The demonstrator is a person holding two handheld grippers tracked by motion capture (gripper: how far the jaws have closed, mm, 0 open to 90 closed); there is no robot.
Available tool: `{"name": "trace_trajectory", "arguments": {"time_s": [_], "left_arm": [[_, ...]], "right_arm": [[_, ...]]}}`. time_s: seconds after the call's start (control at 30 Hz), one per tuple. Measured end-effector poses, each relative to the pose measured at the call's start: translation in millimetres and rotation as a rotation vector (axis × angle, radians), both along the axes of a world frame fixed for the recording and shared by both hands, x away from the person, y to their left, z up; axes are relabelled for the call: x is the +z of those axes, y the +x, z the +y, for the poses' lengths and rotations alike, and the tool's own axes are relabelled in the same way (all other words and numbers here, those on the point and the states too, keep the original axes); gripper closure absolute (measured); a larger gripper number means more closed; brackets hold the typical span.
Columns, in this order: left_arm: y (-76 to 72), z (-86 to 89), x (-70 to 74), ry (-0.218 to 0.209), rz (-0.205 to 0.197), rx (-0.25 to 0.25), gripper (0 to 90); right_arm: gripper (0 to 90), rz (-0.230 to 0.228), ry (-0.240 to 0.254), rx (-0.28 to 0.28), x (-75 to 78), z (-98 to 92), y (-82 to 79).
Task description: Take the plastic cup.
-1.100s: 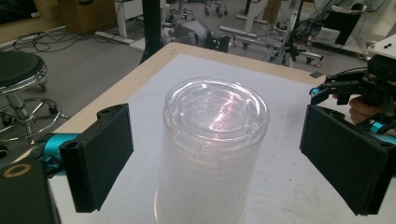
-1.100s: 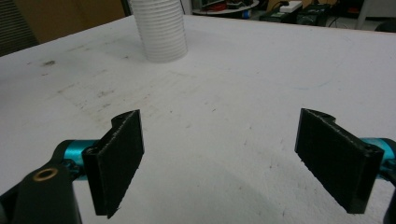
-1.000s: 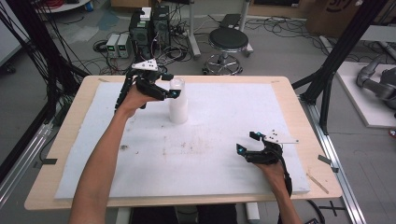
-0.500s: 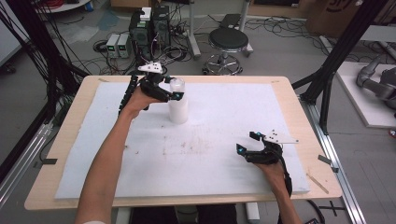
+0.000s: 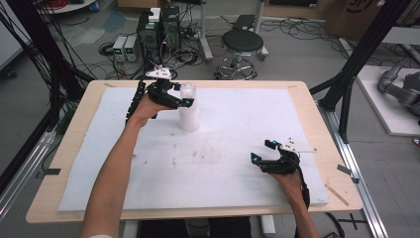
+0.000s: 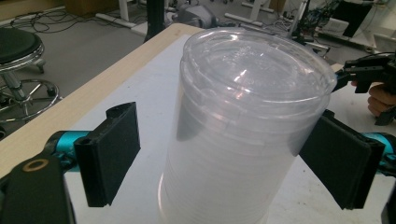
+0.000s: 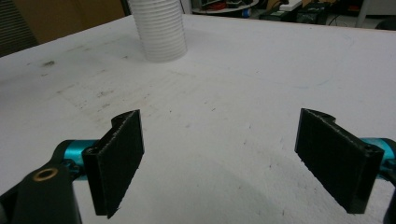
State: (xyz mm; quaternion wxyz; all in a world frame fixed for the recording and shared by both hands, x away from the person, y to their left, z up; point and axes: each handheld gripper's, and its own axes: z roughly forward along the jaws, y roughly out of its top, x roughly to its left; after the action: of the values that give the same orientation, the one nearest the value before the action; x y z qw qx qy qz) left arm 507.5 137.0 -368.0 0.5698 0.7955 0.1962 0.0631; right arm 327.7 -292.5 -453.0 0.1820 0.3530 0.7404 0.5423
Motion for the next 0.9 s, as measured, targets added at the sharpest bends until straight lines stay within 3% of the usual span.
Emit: {"name": "trace_trajectory", "arguments": {"time_s": [0.4, 0.9], "left_arm": [[-0.3, -4.2, -0.6, 0.010, 0.003, -0.031, 24.9], [-2.0, -3.5, 1.6, 0.014, -0.004, -0.019, 33.1]], "right_arm": [[15.1, 0.011, 0.000, -0.002, 0.1, 0.2, 0.2], [15.1, 0.007, -0.009, -0.002, 0.0, 0.8, 0.7]]}}
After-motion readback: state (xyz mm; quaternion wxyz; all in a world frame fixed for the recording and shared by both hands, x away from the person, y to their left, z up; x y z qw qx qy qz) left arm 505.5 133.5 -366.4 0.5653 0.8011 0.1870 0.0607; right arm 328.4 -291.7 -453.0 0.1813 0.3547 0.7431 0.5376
